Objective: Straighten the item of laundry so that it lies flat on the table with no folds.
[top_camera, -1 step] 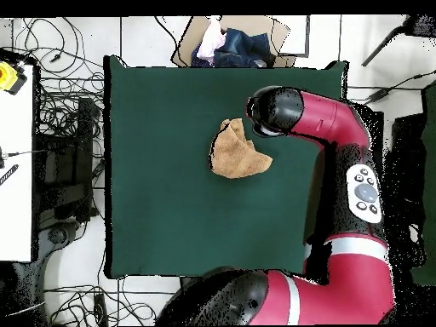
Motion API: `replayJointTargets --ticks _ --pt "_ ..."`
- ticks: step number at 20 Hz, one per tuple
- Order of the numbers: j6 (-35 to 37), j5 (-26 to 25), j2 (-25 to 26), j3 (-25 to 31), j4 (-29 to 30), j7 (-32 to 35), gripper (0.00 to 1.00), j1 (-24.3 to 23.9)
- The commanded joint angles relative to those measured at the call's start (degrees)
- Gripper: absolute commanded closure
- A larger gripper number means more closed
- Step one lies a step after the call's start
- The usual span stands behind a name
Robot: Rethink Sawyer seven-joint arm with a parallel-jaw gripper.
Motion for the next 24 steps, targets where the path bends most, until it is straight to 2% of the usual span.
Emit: replayJointTargets --ticks 1,10,16,21,24 --pt "0.74 -0.56 0.98 3.94 5.42 1.24 0.0 1.39" --pt "9.13 -0.26 8.96 7.3 -7.64 -6.45 0.0 -0.3" --pt "12.04 -1.01 11.97 8.31 -13.38 -8.37 0.0 -0.16" --pt "9.5 -1.31 8.6 7.07 -8.42 -5.42 0.0 -0.09" --pt "5.96 -1.38 3.81 5.74 -0.38 -3.11 0.0 -0.67"
